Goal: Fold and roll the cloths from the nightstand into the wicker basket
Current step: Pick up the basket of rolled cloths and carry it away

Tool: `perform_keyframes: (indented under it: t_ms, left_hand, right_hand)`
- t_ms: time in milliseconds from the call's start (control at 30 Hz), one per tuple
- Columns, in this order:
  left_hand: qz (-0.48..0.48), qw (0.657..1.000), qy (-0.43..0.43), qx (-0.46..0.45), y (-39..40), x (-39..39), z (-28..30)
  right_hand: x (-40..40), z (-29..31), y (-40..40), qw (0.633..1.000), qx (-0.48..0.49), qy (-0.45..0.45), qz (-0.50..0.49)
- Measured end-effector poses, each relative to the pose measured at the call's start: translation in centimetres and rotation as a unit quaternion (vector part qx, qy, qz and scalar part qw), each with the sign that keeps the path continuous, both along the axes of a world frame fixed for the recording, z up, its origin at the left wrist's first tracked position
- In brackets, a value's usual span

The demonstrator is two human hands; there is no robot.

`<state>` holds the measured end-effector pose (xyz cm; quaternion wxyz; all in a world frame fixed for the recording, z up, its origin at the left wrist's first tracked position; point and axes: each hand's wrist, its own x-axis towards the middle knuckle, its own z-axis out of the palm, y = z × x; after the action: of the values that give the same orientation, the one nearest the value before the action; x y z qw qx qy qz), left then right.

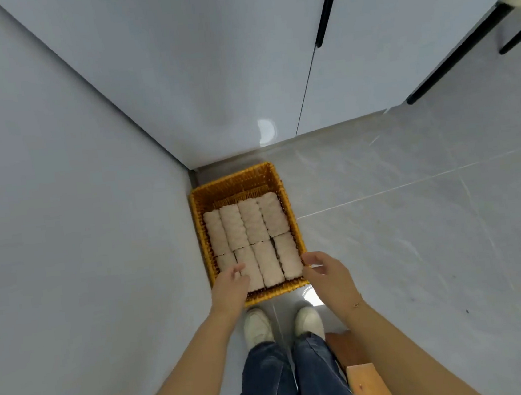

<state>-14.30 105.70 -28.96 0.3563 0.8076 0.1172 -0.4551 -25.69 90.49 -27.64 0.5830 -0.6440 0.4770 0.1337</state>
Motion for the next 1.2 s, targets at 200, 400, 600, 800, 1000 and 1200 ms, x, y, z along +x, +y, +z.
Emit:
perform_keyframes:
  t_ms: [200,400,600,800,1000,1200]
  left_hand:
    - [-0.008,0.986,-0.143,0.083,0.0,1.6,-12.4]
    - [-0.135,0.946,-0.254,0.151,2.1,2.9,-22.1]
    - [-0.105,0.913,-0.352,0.179,3.0,3.8,-26.6]
    - [-0.077,0.919,-0.349,0.165,2.1,4.0,-26.5]
    - [-0.08,0.943,-0.299,0.119,2.3,4.8,-21.5]
    - [0.0,0.975,-0.213,0.063,0.2,4.1,-8.5]
  right_hand:
    - [2.6,-12.3,-1.7,0.998,-0.028,0.05,0.038]
    - [4.3,-22.6,-2.5,0.987,-0.095,0.083,0.102]
    - [6.4,-29.2,-2.0,0.967,-0.211,0.112,0.089]
    - [6.3,-30.2,-3.5,0.952,-0.256,0.121,0.115]
    - [4.0,-24.0,-4.8,0.948,-0.273,0.101,0.126]
    - [-0.7,-10.6,-6.7,0.959,-0.247,0.132,0.043]
